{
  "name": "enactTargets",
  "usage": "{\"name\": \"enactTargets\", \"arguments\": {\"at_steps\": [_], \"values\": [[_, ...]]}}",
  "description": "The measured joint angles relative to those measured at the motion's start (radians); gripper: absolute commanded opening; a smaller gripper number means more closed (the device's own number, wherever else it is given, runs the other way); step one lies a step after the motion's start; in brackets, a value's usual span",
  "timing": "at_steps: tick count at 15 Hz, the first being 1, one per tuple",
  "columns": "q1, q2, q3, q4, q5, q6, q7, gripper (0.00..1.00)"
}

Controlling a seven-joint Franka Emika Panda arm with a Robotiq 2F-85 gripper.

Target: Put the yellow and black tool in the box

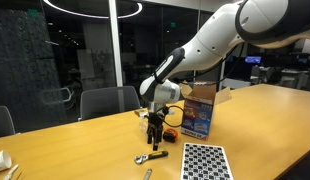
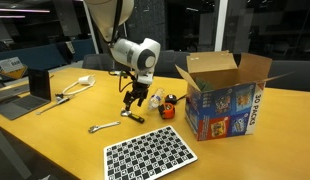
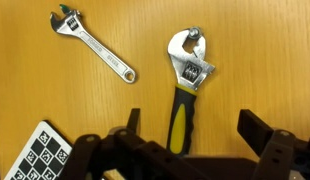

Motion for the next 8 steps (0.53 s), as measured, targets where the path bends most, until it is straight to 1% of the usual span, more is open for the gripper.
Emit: {"name": "enactTargets", "arguments": {"at_steps": [8], "values": [[-0.002,0.023,0.001,-0.036,0.000,0.040,-0.046,1.00]]}}
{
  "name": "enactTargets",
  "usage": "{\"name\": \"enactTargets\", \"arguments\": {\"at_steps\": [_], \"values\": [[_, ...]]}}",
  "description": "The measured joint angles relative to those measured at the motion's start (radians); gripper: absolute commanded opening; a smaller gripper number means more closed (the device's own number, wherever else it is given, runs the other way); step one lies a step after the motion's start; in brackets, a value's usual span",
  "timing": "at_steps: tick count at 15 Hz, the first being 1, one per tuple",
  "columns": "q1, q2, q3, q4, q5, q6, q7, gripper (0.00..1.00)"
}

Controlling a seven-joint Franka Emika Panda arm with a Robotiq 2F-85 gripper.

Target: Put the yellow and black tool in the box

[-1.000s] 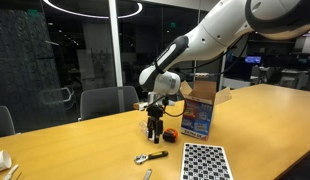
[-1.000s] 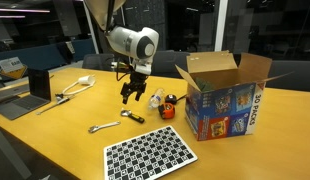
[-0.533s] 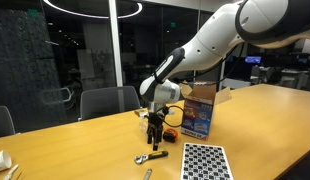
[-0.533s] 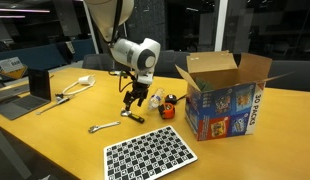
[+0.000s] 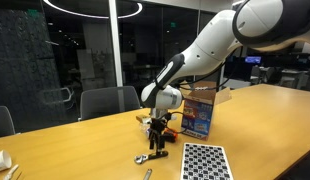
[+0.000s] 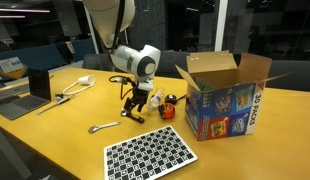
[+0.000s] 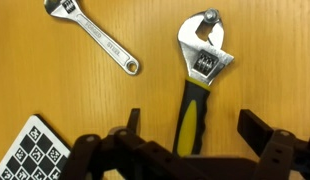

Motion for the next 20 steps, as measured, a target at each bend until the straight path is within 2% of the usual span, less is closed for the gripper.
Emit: {"name": "enactTargets", "arguments": {"at_steps": [5,6,7,10,15,20], "values": [[-0.006,0.001,0.000,-0.039,0.001,0.033,-0.016,1.00],[-0.006,0.001,0.000,-0.040,0.001,0.035,-0.021,0.75],[-0.006,0.001,0.000,-0.040,0.001,0.035,-0.024,0.74],[-0.006,0.001,-0.001,-0.039,0.000,0.047,-0.045,0.49],[-0.006,0.001,-0.002,-0.041,-0.002,0.060,-0.088,0.13],[-0.006,-0.002,-0.002,-0.043,-0.005,0.068,-0.126,0.13]]}}
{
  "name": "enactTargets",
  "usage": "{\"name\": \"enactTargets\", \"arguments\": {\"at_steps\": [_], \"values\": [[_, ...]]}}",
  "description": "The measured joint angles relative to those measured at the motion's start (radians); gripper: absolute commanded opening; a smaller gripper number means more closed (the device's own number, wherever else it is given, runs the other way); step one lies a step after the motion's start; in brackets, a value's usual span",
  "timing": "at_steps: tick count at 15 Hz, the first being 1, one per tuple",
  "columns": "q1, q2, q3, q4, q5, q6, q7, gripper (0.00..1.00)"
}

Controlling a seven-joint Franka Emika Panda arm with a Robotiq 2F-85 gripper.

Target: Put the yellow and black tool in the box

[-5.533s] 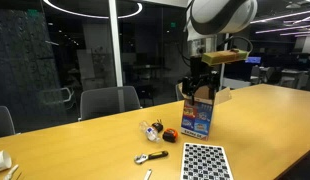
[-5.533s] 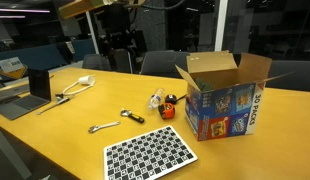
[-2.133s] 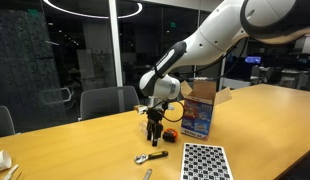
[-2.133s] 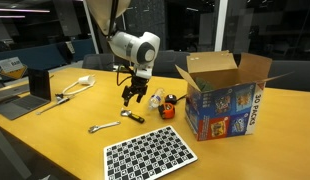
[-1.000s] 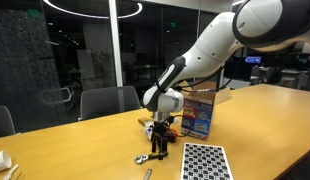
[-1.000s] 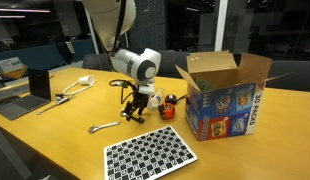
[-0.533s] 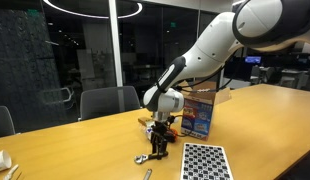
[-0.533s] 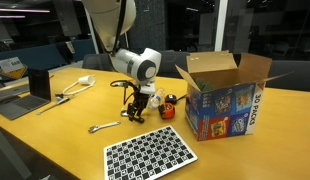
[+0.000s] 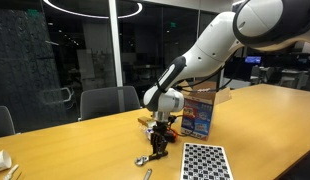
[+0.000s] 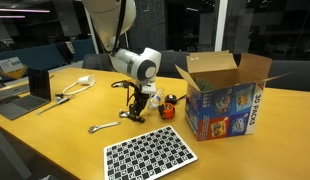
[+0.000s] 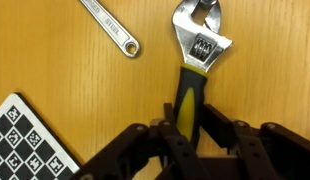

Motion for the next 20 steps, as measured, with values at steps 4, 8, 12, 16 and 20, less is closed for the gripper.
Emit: {"name": "enactTargets", "arguments": {"at_steps": [4,8,12,16,20], "values": [[0.001,-0.024,0.000,0.001,-0.040,-0.006,-0.045,0.12],[0.012,-0.097,-0.001,0.001,-0.103,-0.012,-0.062,0.12],[0.038,-0.220,-0.001,0.000,-0.178,-0.055,-0.062,0.12],[0.051,-0.371,-0.001,0.001,-0.283,-0.123,-0.062,0.12],[0.043,-0.526,-0.007,0.015,-0.411,-0.227,-0.066,0.12]]}}
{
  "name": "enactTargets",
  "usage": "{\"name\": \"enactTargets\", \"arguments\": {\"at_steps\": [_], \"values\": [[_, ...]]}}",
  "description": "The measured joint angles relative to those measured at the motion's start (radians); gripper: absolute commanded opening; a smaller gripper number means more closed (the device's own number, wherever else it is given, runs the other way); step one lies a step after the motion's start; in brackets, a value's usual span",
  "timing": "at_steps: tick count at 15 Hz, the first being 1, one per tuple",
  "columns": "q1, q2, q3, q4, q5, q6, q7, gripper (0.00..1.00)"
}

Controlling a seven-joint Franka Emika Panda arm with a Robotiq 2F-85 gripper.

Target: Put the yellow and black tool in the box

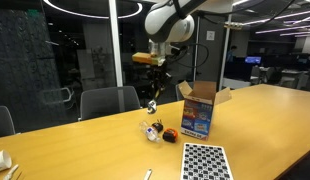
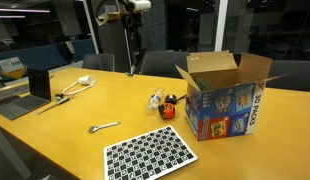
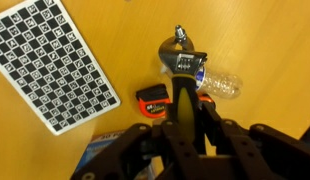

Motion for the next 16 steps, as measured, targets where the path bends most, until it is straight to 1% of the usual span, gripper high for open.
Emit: {"name": "enactTargets", "arguments": {"at_steps": [4,8,12,16], "values": [[-0.049,-0.124,-0.009,0.042,-0.137,-0.126,-0.080,0.12],[-0.127,-0.177,-0.028,0.086,-0.234,-0.171,-0.195,0.12],[-0.190,-0.160,-0.053,0.104,-0.321,-0.159,-0.272,0.12],[-0.229,-0.075,-0.085,0.103,-0.349,-0.106,-0.312,0.12]]}}
